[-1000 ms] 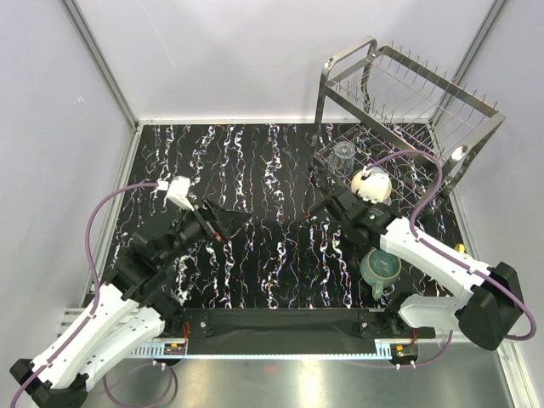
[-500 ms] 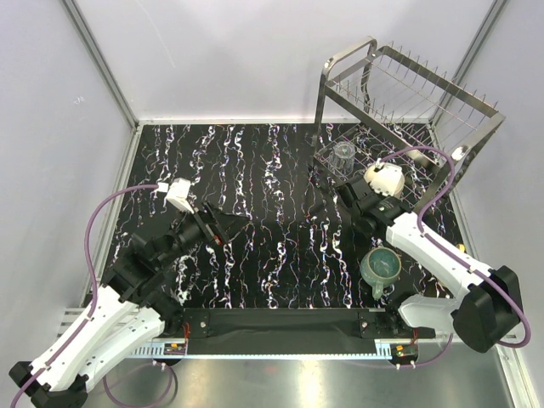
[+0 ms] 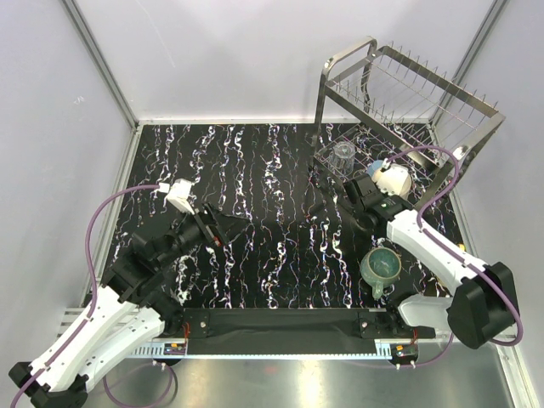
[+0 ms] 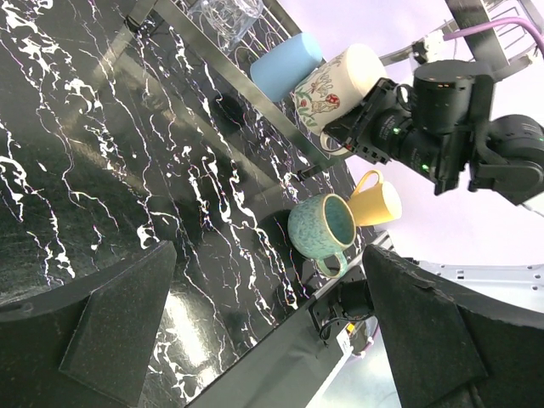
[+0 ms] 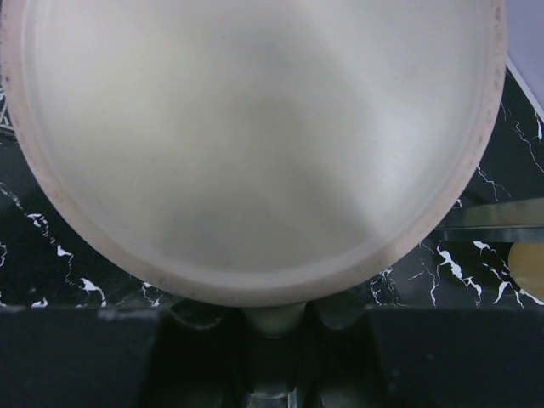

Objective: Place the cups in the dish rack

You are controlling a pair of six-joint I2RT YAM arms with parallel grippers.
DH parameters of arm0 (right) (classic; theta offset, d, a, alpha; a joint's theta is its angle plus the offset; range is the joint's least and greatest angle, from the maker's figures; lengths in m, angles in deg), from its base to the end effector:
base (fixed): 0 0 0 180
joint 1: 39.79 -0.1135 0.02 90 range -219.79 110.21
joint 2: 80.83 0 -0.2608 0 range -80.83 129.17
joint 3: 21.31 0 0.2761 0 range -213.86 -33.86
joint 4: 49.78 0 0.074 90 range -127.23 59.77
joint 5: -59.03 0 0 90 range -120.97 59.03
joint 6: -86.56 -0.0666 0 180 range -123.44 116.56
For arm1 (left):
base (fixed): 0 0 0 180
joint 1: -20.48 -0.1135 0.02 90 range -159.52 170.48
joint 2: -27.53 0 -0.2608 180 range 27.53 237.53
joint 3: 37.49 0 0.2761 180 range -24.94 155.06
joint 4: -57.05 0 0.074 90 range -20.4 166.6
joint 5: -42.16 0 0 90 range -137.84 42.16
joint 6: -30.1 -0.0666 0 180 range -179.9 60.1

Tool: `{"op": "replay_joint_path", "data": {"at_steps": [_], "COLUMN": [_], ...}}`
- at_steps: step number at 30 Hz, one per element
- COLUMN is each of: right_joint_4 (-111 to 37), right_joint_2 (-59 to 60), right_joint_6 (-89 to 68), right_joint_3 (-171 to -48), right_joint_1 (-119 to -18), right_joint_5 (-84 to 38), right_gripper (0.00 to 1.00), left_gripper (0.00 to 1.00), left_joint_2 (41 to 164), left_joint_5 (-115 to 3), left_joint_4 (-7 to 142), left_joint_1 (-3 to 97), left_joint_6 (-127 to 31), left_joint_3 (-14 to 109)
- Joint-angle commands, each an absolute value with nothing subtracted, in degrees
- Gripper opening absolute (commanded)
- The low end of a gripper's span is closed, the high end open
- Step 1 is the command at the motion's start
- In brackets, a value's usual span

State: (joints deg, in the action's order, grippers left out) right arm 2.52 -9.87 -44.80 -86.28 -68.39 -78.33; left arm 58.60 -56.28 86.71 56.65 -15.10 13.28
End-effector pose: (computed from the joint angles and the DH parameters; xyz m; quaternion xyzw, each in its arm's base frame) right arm 0.2624 0.0872 0.2299 0.2069 0.8633 -0.1731 0.4265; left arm 0.1511 -0.1226 0.3170 -0.0103 0.7651 -0.4592 0.4512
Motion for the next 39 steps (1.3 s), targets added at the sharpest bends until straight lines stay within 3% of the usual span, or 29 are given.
{"op": "replay_joint_path", "data": {"at_steps": [1, 27, 39], "right_joint_4": [-4.8, -13.3, -14.2], "right_joint_2": [-9.5, -4.4, -1.6], "right_joint_6": [-44.5, -41.1, -44.6], "right_joint_3": [-87.3, -85.5, -86.1], "right_joint_1": [-66.8, -58.0, -58.0], "right_joint_5": [-82.6, -78.3, -86.7], "right_gripper": [0.0, 0.0, 0.0], "left_gripper": [0.99, 0.99, 0.99], "left_joint_2": [57.6, 57.9, 58.2], "left_joint_5": [-58.0, -60.1, -60.7], "left_joint_4": [85.0, 84.2, 82.8], "left_joint_1": [56.4, 56.4, 56.4], "left_joint_6": [-15.8, -14.5, -14.0], "left_joint_3": [15.0, 13.6, 12.6]}}
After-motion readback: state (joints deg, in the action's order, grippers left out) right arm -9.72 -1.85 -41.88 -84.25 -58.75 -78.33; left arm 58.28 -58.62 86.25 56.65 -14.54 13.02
